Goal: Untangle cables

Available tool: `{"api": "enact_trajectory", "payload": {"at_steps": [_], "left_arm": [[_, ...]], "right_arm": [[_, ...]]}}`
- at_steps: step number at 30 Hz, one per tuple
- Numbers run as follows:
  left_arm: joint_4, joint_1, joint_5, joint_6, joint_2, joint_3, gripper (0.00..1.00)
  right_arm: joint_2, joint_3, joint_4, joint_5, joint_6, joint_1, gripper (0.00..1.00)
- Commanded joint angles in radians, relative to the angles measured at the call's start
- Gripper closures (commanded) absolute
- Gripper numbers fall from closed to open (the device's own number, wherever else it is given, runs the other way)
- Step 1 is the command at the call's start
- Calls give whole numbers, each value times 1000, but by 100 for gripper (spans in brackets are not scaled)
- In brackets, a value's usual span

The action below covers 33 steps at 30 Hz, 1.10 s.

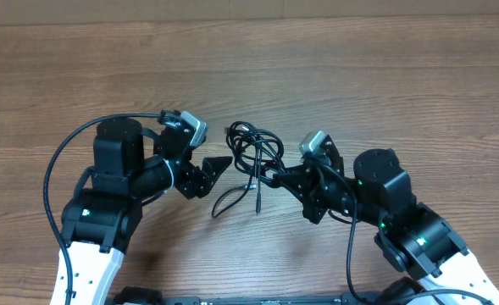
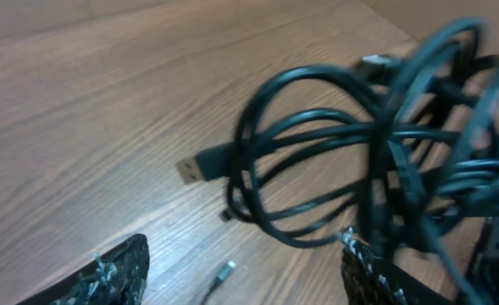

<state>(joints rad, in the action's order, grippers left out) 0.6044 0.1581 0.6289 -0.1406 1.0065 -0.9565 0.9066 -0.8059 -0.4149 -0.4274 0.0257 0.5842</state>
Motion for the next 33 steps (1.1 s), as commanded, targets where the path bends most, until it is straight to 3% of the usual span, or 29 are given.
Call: {"api": "enact_trajectory", "payload": {"at_steps": [1, 8, 12, 18, 22, 33], "left_arm": [[-9, -45, 8, -55, -15, -21, 29], [-23, -133, 161, -71, -14, -21, 33], [-21, -134, 329, -164, -14, -21, 34], [19, -134, 465, -314, -14, -21, 40], [58, -134, 473, -386, -14, -21, 44], [145, -163, 408, -452, -14, -21, 43]], "right_arm": [[-51, -27, 22, -54, -9, -2, 96], [-92, -27, 62, -164, -23, -2, 96], [-91, -27, 68, -181, -27, -2, 96], [-91, -27, 68, -181, -27, -2, 96], [-91, -27, 68, -181, -27, -2, 96], [-91, -27, 57, -177, 3, -55, 96]]}}
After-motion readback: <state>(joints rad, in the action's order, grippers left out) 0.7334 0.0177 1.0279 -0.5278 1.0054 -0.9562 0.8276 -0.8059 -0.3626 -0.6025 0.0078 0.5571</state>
